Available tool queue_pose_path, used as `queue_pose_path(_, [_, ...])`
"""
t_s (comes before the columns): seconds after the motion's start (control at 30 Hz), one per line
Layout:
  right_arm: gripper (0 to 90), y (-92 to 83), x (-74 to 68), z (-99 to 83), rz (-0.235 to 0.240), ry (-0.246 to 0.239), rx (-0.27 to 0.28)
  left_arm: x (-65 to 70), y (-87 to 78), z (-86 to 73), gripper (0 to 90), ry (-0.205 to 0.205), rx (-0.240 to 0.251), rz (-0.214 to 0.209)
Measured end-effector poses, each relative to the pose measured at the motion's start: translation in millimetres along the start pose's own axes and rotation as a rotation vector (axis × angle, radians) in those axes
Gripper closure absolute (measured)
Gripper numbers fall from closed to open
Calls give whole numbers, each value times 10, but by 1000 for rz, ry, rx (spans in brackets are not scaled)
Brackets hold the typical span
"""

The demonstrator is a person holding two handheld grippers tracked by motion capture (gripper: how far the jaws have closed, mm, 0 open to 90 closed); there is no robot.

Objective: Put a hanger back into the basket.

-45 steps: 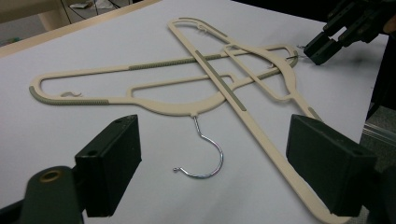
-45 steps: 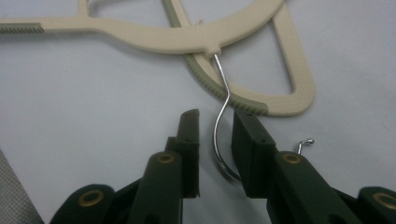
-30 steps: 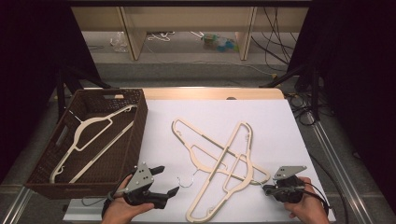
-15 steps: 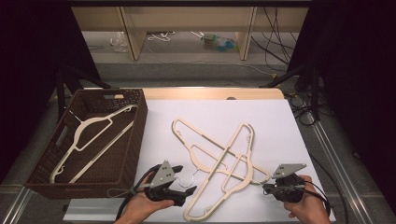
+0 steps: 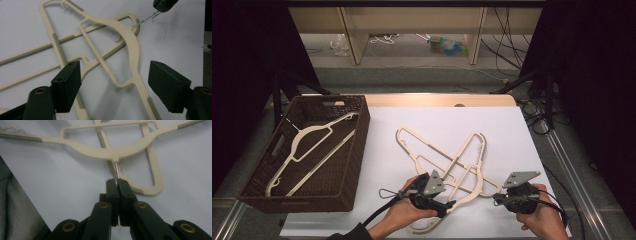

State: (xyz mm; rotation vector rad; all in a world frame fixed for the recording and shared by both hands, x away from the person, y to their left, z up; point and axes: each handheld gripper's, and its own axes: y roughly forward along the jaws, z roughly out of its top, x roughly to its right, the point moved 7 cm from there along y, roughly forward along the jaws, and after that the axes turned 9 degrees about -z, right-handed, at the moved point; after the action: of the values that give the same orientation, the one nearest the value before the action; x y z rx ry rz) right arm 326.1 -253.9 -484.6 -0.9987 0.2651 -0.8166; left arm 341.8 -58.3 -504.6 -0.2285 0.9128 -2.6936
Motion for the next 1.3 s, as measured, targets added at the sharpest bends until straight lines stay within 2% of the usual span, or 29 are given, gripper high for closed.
queue_pose_path(0.03, [893,-30,3,45,-1,3,4,32,107,19,301,12,-23,-15])
queue_pose_path(0.07, [893,-30,3,45,-1,3,4,32,107,19,306,12,-23,-15])
queue_pose_path(0.1, [893,-52,10,78,1,-12,5,43,175,37,310,21,-38,-11])
queue_pose_path(0.13, [893,-52,10,78,1,-12,5,43,175,37,310,21,-38,-11])
queue_pose_path(0.17, [892,-84,2,114,4,-4,0,33,204,55,314,32,-51,7])
queue_pose_path(0.2, [892,-84,2,114,4,-4,0,33,204,55,319,32,-51,7])
queue_pose_path(0.23, [893,-80,6,146,-6,-4,26,32,217,68,319,32,-48,7])
queue_pose_path(0.27, [892,-104,12,154,2,-22,8,20,222,80,321,34,-48,21])
queue_pose_path(0.3, [893,-141,-9,186,7,-9,-3,4,238,95,329,40,-52,32])
queue_pose_path(0.4, [893,-157,-20,221,7,-20,2,13,270,111,335,41,-47,29])
queue_pose_path(0.5, [893,-206,-19,289,7,-46,19,50,329,169,359,81,-46,33])
queue_pose_path(0.57, [893,-223,-23,297,5,-35,16,62,348,186,368,92,-45,32])
queue_pose_path(0.6, [893,-224,-16,311,6,-47,23,66,359,200,378,101,-49,35])
queue_pose_path(0.63, [893,-236,-13,327,2,-49,25,83,388,224,418,108,-53,35])
queue_pose_path(0.8, [892,-250,-29,331,9,-42,20,82,425,257,467,108,-57,43])
queue_pose_path(0.9, [893,-245,-26,335,9,-46,32,107,467,280,549,123,-62,34])
queue_pose_path(0.97, [893,-259,-35,339,11,-37,30,105,489,276,569,125,-73,33])
queue_pose_path(1.07, [892,-266,-37,347,14,-36,27,96,505,266,621,112,-83,36])
queue_pose_path(1.13, [892,-263,-30,351,18,-52,38,90,512,262,658,123,-90,33])
queue_pose_path(1.27, [892,-272,-38,355,24,-54,40,98,500,265,705,93,-89,28])
queue_pose_path(1.3, [892,-275,-39,361,20,-60,45,97,489,266,710,73,-89,26])
